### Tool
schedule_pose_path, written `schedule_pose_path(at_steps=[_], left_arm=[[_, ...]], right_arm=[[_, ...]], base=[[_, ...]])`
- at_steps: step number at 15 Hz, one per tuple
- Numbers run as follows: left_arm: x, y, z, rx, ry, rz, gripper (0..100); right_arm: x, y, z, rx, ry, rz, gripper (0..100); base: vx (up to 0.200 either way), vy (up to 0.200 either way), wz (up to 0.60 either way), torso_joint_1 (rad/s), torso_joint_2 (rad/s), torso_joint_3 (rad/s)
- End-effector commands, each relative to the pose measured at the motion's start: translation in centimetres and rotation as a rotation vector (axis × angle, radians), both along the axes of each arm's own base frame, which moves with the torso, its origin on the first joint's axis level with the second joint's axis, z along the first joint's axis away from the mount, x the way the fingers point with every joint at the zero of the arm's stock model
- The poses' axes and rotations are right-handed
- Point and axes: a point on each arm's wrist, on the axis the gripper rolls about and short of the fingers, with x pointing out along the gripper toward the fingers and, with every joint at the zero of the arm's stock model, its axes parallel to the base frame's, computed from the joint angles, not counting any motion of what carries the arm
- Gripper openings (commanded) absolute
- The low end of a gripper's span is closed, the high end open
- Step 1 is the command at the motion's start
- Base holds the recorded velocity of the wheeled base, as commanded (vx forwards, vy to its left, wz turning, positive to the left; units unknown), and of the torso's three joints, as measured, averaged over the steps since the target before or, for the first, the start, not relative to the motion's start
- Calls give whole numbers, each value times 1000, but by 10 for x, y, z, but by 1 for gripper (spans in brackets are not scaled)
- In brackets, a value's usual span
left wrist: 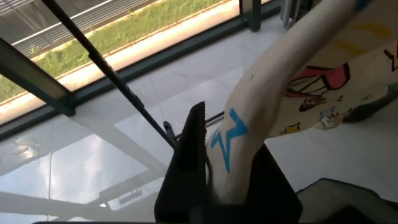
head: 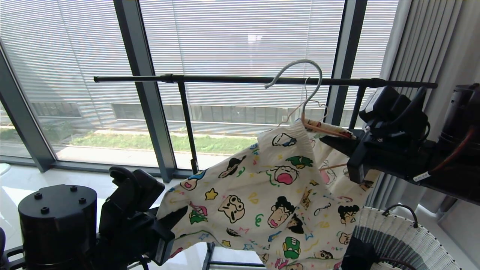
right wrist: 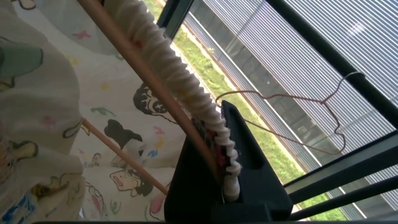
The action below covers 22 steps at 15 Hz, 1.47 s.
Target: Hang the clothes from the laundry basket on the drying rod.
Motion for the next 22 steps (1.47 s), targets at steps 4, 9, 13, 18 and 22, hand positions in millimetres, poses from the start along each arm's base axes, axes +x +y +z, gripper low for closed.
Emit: schedule_pose_path(at_steps=[4, 9, 13, 18, 22], left_arm=[[3, 20, -12, 25, 42, 102, 0], [-1, 47, -32, 64, 127, 235, 0], [-6, 48, -37, 76, 149, 237, 0], [-6, 48, -32, 62, 121, 232, 100], [-12, 51, -25, 39, 82, 238, 100]], right_arm=[[3, -6, 1, 11, 4, -27, 0], [10, -15, 2, 63, 52, -87, 0], [10, -16, 1, 86, 73, -128, 0], [10, -16, -2, 79, 79, -128, 0], [20, -38, -11, 48, 85, -274, 0]], base=[[0, 0, 0, 0, 0, 0], [0, 0, 0, 0, 0, 0], [0, 0, 0, 0, 0, 0], [0, 0, 0, 0, 0, 0], [0, 0, 0, 0, 0, 0]])
